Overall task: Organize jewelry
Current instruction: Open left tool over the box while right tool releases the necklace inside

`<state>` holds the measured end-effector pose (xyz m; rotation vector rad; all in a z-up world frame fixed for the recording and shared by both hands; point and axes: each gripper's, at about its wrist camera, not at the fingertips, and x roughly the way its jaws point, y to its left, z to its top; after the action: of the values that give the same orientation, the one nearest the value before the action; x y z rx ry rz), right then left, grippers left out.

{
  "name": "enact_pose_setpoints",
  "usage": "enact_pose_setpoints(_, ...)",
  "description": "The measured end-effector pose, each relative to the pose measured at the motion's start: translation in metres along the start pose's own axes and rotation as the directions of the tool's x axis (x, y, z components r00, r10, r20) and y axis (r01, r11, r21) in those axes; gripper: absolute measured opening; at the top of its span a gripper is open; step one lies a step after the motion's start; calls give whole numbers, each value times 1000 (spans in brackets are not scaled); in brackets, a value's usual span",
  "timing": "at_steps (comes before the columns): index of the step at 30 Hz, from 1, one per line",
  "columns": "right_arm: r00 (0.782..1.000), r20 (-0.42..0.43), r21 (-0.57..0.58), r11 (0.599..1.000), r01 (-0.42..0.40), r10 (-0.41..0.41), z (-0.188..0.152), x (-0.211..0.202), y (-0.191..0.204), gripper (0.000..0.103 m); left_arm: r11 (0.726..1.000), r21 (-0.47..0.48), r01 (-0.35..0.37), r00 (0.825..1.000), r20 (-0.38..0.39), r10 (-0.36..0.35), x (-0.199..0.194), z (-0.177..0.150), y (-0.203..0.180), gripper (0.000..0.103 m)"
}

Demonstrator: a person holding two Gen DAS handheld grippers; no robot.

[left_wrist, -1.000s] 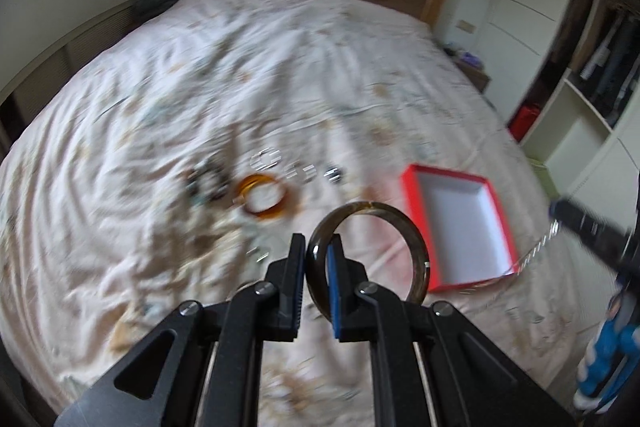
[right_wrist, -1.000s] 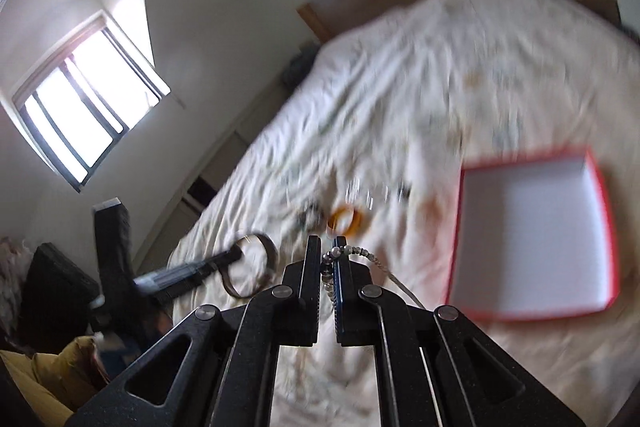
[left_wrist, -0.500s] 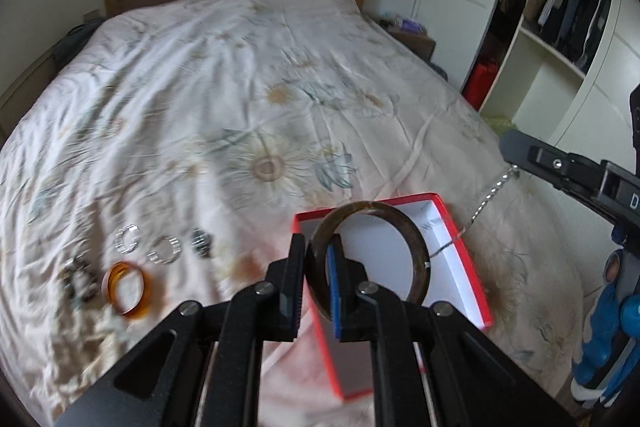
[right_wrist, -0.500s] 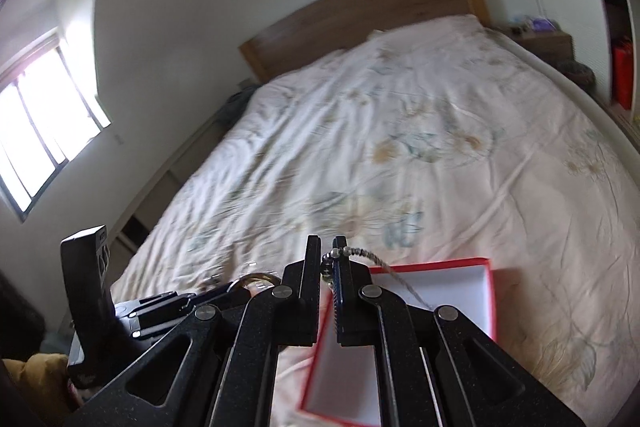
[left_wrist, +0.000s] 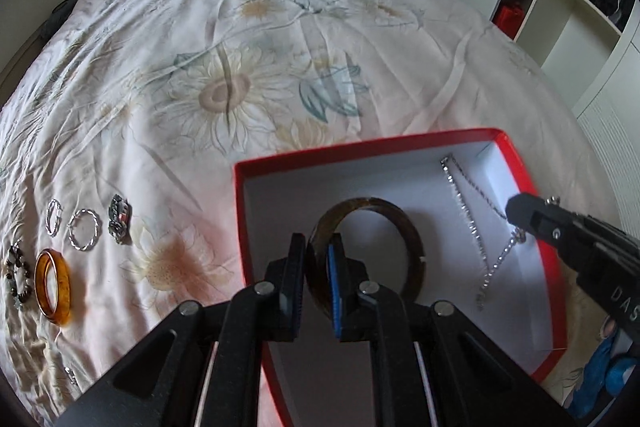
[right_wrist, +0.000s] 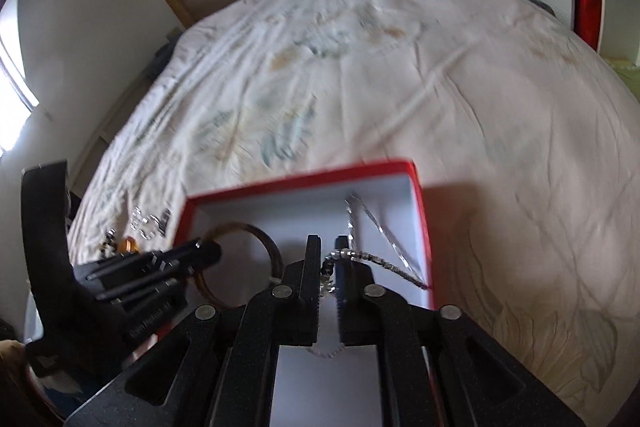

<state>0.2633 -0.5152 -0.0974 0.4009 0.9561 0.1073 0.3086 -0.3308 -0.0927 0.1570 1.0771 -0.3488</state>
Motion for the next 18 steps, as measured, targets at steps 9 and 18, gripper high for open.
enact_pose_setpoints(9, 998, -33, 12, 998, 59, -58, -21, -27, -3, 41, 998, -21, 54, 998, 21, -53, -26, 2, 9, 28)
enact_pose_setpoints(18, 997, 63, -45, 998, 41, -38, -42, -116, 42, 41, 997, 33, 69, 981, 181, -74, -151, -9, 38, 28)
